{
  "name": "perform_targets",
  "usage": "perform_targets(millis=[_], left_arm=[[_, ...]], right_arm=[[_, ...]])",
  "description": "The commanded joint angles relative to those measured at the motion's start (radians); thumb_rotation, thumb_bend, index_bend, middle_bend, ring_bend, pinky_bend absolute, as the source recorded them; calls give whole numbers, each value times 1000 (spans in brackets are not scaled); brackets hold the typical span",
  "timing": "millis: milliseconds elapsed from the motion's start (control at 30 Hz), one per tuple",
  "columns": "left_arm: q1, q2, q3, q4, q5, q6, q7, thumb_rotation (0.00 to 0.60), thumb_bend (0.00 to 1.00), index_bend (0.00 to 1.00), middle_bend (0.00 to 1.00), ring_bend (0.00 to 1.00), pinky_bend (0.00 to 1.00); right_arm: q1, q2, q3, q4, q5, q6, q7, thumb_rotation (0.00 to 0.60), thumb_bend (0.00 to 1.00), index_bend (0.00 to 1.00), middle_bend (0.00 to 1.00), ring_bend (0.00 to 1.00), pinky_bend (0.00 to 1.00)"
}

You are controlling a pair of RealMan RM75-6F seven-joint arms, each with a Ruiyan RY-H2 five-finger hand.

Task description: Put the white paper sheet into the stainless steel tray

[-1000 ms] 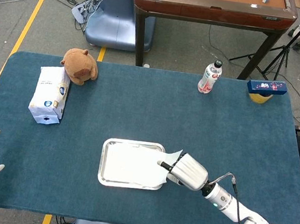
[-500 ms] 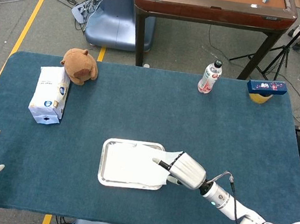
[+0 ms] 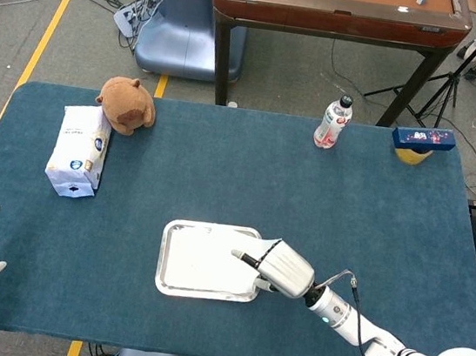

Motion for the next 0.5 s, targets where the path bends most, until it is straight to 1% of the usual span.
perform_targets(millis=[33,300,500], left_arm=[[0,0,0,0,0,1,-1,600,0,180,0,0,320],[2,3,-1,-1,-1,2,-4,600,0,180,0,0,320],[2,5,-1,-3,0,3,-6,600,0,180,0,0,320]], right_arm=[[1,-18,3,15,3,11,11,600,0,275,1000,1000,1000],[1,-61,3,55,4,46,34,600,0,275,1000,1000,1000],[2,-65,-6,65,4,50,43,600,0,275,1000,1000,1000]])
